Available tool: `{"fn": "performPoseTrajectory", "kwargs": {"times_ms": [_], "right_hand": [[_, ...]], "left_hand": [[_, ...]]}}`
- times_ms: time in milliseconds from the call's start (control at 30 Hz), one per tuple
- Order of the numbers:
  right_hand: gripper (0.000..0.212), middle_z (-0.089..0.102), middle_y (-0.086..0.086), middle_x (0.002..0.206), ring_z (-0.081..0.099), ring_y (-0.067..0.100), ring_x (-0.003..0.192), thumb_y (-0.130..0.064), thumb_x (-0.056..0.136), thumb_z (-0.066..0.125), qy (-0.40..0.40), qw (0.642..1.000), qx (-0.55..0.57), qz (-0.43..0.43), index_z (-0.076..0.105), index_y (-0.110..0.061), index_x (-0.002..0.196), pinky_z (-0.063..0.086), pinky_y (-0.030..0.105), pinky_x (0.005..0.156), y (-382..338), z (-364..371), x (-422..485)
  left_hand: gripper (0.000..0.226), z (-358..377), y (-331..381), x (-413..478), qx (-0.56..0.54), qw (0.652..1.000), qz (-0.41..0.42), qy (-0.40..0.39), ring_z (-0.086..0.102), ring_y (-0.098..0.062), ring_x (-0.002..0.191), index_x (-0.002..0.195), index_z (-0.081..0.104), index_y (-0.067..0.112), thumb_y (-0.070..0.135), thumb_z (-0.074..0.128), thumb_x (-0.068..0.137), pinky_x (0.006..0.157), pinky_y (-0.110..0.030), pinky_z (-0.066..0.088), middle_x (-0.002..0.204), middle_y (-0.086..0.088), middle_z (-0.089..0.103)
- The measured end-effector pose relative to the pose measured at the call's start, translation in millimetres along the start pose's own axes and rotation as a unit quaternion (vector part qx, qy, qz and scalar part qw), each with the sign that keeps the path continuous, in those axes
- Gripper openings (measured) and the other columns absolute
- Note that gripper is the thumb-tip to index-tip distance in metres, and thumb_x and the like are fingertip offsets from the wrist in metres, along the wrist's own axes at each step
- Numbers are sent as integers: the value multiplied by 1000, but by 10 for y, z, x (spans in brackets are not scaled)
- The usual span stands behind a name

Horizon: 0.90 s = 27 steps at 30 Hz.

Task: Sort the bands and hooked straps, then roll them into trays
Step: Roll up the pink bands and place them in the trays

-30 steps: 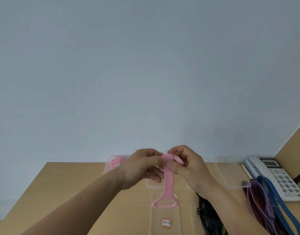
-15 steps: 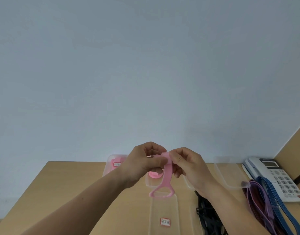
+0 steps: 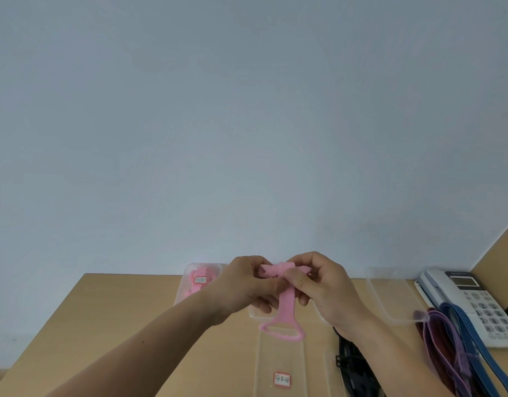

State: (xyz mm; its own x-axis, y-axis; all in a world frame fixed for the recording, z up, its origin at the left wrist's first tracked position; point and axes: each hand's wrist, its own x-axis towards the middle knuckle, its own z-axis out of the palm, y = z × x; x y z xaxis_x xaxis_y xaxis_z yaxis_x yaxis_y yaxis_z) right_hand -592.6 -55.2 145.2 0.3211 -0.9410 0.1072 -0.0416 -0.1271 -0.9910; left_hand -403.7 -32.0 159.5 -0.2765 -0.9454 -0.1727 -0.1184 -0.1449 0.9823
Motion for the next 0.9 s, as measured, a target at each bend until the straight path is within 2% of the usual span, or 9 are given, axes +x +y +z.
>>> {"fn": "performPoseTrajectory", "kwargs": {"times_ms": [67, 133, 267, 367, 433, 533, 633, 767, 900], "right_hand": [[7, 70, 0, 76, 61, 12, 56, -16, 87, 74, -3, 1000, 0, -6, 70, -19, 92, 49, 23, 55, 8, 3, -8], [12, 69, 0, 79, 62, 12, 59, -15, 86, 76, -4, 1000, 4, -11, 70, -24, 92, 49, 22, 58, 10, -4, -8], [24, 69, -6, 84, 66, 11, 72, -19, 76, 79, -17, 1000, 7, -10, 70, -30, 96, 52, 22, 66, 12, -6, 3], [32, 71, -5, 87, 68, 14, 80, -26, 67, 81, -19, 1000, 13, -9, 70, -30, 96, 56, 26, 70, 32, -10, 20], [36, 71, -5, 86, 68, 15, 76, -31, 63, 83, -20, 999, 35, -3, 69, -28, 96, 55, 25, 68, 39, -22, 33], [34, 70, 3, 82, 62, 19, 64, -43, 68, 78, -17, 998, 63, 19, 70, -23, 93, 51, 27, 62, 24, -18, 59], [38, 70, 12, 78, 61, 23, 62, -50, 77, 73, -6, 997, 53, 61, 69, -14, 87, 48, 31, 56, 23, 7, 87], [24, 69, 10, 70, 60, 20, 57, -39, 89, 69, -5, 997, 2, 73, 72, -18, 79, 48, 29, 52, 44, -1, 95], [19, 70, 13, 69, 60, 19, 56, -29, 94, 65, 3, 997, -29, 65, 72, -16, 81, 50, 29, 53, 61, -10, 109]], "left_hand": [[32, -14, 8, -2, -21, 1000, -8, -6, 70, -38, 90, 105, 57, -1, 17, 73, 84, 82, -44, 57, 99, -22, 74], [34, -23, 25, -3, -50, 998, -14, -26, 69, -42, 93, 108, 54, 1, 20, 72, 86, 83, -44, 56, 101, -24, 73], [35, -20, 60, -7, -99, 995, -23, -15, 67, -34, 81, 101, 60, 6, 34, 70, 83, 73, -39, 55, 98, -19, 72], [35, -22, 52, 20, -114, 993, -13, 16, 63, -33, 77, 102, 62, 4, 29, 74, 80, 69, -37, 54, 96, -21, 68], [38, -29, 44, 33, -119, 993, -2, 24, 61, -32, 77, 106, 62, 1, 23, 76, 78, 68, -36, 53, 94, -21, 68], [36, -43, 21, 53, -107, 993, 22, 42, 64, -31, 77, 106, 64, 4, 13, 77, 74, 71, -38, 54, 91, -18, 67], [35, -48, -15, 83, -75, 995, 41, 56, 65, -29, 76, 105, 67, 10, 9, 77, 71, 72, -38, 56, 97, -16, 66], [42, -43, -43, 107, -56, 995, 38, 66, 64, -24, 68, 108, 66, 15, 13, 82, 69, 68, -30, 54, 100, -13, 64], [42, -65, -67, 129, -41, 997, 26, 55, 68, -25, 77, 109, 66, 10, 11, 85, 72, 71, -31, 55, 109, -20, 65]]}}
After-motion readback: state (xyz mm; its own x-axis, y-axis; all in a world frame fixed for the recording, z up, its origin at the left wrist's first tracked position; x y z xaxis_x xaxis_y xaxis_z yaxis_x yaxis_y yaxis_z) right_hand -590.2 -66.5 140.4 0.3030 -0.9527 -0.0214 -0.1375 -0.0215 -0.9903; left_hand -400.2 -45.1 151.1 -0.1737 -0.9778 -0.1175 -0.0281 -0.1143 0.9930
